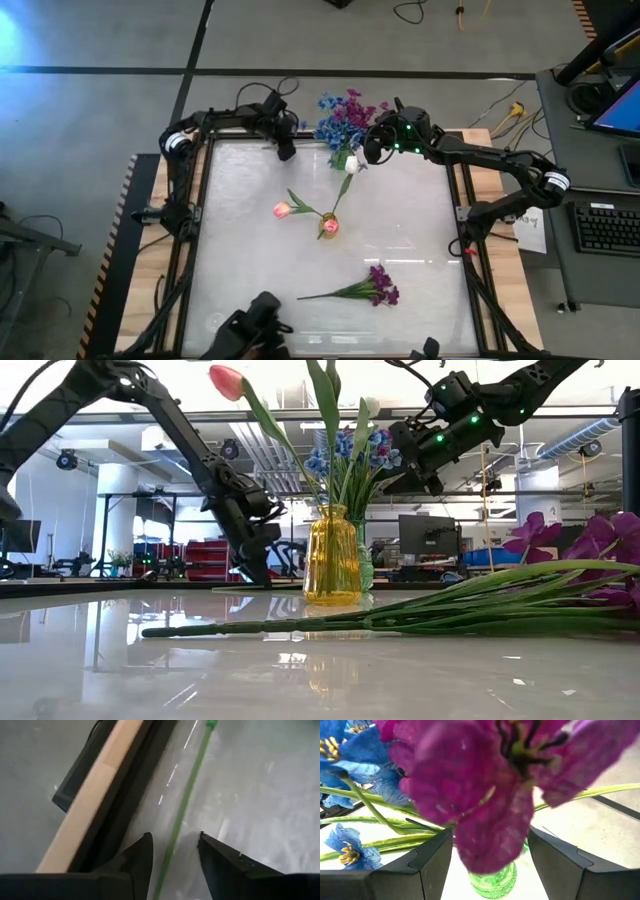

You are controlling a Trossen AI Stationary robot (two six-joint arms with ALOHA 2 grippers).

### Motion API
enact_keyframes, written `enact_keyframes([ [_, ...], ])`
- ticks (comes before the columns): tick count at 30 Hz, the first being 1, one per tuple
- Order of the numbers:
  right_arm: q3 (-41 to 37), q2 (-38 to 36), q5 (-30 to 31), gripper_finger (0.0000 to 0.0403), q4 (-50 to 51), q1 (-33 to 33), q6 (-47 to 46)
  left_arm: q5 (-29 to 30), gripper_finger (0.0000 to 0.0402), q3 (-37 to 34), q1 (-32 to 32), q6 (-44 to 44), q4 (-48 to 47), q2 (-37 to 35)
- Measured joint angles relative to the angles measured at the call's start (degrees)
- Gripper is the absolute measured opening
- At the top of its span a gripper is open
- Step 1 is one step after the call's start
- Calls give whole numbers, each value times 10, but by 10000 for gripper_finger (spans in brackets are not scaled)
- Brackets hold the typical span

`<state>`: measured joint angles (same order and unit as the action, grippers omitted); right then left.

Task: Sort flowers into vase by color
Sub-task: Put the white flower into the yellow vase

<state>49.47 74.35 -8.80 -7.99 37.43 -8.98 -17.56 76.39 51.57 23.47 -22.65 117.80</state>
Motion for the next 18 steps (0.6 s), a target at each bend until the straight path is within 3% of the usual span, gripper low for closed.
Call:
enact_keyframes([
  [7, 0, 0, 13, 249, 1, 1, 0, 2, 100, 71, 1, 51, -80, 37],
  [13, 0, 0, 13, 249, 1, 1, 0, 8, 15, 84, 1, 92, -92, 40],
  [18, 0, 0, 14, 249, 0, 1, 0, 1, 3, 83, 0, 95, -113, 39],
])
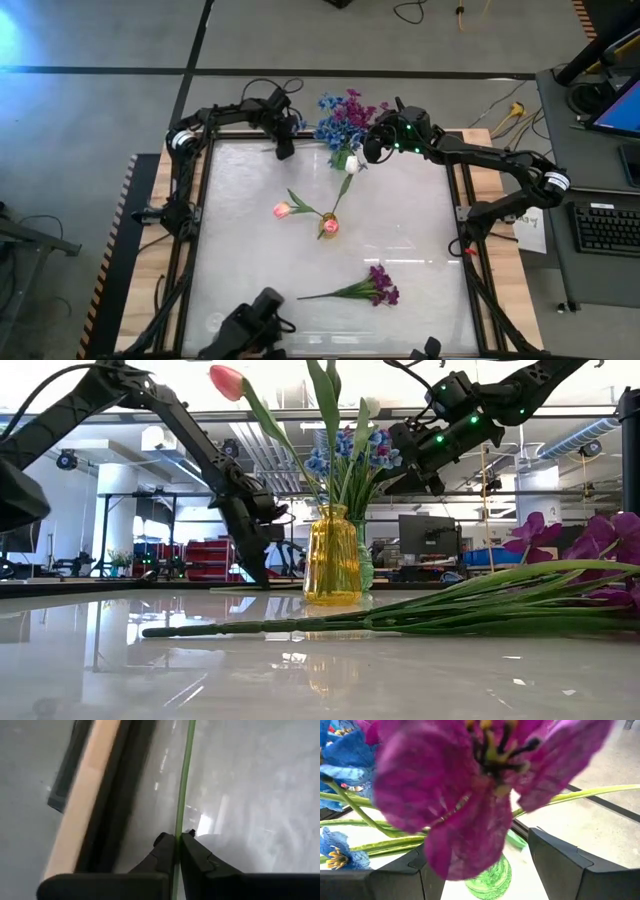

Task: Sort flowers into vase by color
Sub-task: Put the white flower into the yellow vase

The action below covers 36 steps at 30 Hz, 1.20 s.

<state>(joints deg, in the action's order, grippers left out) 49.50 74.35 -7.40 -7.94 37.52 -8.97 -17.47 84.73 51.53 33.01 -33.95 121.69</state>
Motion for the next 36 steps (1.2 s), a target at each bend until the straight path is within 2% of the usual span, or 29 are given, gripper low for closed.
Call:
enact_keyframes([
  [4, 0, 0, 0, 249, 0, 0, 0, -33, 1, -1, 1, -2, -45, -12],
  [8, 0, 0, 0, 249, 0, 0, 0, -41, 0, -1, 4, -18, -96, -43],
  [16, 0, 0, 0, 249, 0, 0, -5, -49, 0, -9, 4, -46, -300, -110],
  [21, 0, 0, 0, 249, -2, 0, -5, -64, 7, -41, -4, -77, -356, -119],
  [24, 0, 0, 0, 249, -5, 0, -5, -73, 36, -68, -12, -80, -355, -119],
  [29, 0, 0, -1, 249, -5, 0, -5, -73, 118, -100, -19, -81, -323, -119],
  [33, 0, 0, -1, 249, -5, 0, -5, -72, 176, -125, -31, -83, -228, -119],
  [36, 0, 0, -1, 249, -4, 0, -5, -72, 204, -140, -41, -80, -178, -119],
])
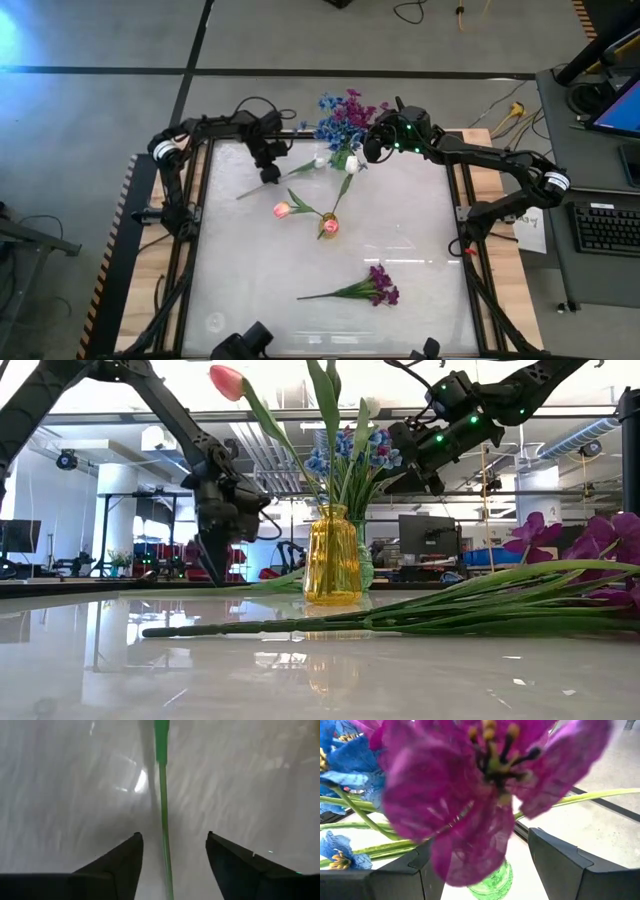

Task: Sort flowers into vase by color
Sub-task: Put the white flower into the yellow vase

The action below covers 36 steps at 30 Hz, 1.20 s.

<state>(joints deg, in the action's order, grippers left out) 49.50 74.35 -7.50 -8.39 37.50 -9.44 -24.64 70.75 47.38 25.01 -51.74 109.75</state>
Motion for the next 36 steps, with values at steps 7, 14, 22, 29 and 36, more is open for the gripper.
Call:
enact_keyframes([
  [7, 0, 0, 0, 249, 0, 0, -4, 25, 204, -38, -24, 9, 104, -3],
  [14, 0, 0, -4, 249, 0, 0, -8, 51, 131, -70, -28, 1, 178, -4],
  [22, 0, 0, -4, 249, 0, 0, -26, 78, 10, -82, -30, -32, 227, -2],
  [29, 0, 0, 0, 249, -8, 0, 4, 70, 1, -69, -30, -121, 210, -11],
  [36, 0, 0, 0, 249, -42, 0, -10, 70, 0, -71, -27, -139, 172, -76],
])
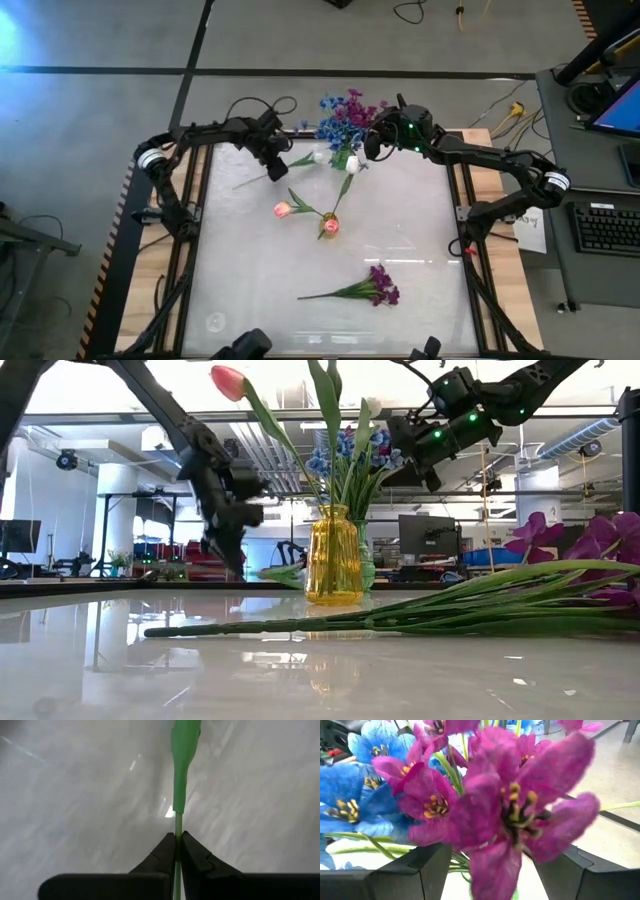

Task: Sort flowers into vase by color
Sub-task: Put the white flower into the yellow vase

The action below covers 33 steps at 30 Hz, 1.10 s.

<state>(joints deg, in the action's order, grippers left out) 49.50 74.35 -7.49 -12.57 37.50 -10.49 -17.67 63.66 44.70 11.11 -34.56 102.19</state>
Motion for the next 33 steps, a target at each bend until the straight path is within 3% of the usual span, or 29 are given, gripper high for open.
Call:
enact_keyframes([
  [7, 0, -10, 0, 249, -2, 0, 7, 1, 0, -1, 5, -62, -6, -84],
  [22, 0, -46, 0, 249, -2, 0, 15, 84, 0, 18, 11, -168, 4, -239],
  [33, 0, -52, 0, 249, -2, 0, 23, 129, 0, 95, 13, -165, 56, -293],
])
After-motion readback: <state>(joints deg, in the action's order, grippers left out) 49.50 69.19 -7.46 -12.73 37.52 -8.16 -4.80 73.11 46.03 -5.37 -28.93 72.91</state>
